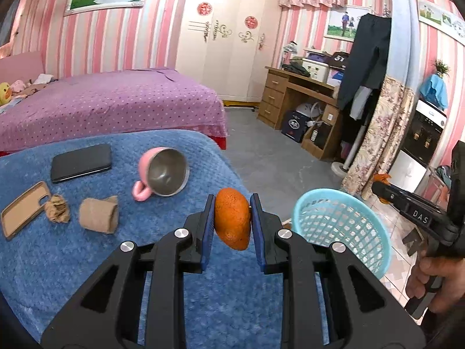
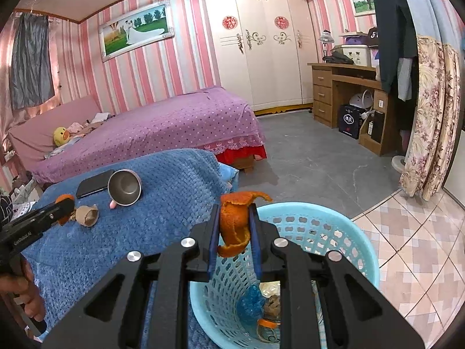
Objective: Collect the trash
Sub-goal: 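Carry orange and peel to the wastebasket and open both tools to drop them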
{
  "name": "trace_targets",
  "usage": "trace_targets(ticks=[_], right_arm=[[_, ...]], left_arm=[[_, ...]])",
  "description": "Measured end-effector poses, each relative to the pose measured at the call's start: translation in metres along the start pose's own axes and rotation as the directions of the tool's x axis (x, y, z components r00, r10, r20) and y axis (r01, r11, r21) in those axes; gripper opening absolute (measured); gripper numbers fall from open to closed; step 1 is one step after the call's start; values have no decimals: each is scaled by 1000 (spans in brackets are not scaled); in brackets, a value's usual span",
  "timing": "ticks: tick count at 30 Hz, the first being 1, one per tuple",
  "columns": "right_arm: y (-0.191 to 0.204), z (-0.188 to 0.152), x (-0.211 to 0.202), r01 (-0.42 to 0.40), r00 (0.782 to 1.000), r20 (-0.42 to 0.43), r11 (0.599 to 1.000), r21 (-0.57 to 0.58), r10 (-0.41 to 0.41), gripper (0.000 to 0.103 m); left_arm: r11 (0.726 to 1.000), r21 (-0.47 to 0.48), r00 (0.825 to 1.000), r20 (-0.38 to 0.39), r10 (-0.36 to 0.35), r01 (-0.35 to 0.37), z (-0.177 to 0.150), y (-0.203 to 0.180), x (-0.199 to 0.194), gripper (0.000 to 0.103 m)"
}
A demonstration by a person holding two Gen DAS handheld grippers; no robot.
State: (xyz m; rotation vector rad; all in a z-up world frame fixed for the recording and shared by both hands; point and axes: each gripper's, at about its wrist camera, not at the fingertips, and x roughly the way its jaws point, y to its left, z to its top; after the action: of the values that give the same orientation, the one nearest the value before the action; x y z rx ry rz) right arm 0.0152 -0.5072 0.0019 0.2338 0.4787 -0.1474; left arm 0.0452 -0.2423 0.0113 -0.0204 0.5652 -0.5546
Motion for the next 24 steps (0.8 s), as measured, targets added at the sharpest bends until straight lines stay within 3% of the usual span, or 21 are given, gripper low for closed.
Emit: trace_targets(ticks=[7,10,11,14,20,21,24], right_arm=[[-20,-2,2,12,1000,-10,999,42,-12,19],[-31,-2,-1,62,998,4,996,66,-62,23],[-35,-2,-1,85,996,6,993,77,-86,35],[-48,-2,-2,107,994,15,985,138,-110,53],[-65,1,-12,158,982,63,962,222,-176,54],[-67,1,-12,166,981,61,958,235,-184,54],[-73,2,-12,177,978,64,950,258,-200,54]], left_arm=[[998,33,998,-30,-52,53,-2,-39,23,23],[996,14,996,-38,-84,85,-1,-55,33,23],[995,12,995,-42,-96,96,-1,-62,37,23],[992,41,992,-58,-114,116,-3,-81,47,23],[982,77,981,-105,-164,172,-10,-113,65,26],[979,90,979,-110,-171,182,-11,-120,69,29],[973,110,974,-126,-187,201,-11,-139,78,60]])
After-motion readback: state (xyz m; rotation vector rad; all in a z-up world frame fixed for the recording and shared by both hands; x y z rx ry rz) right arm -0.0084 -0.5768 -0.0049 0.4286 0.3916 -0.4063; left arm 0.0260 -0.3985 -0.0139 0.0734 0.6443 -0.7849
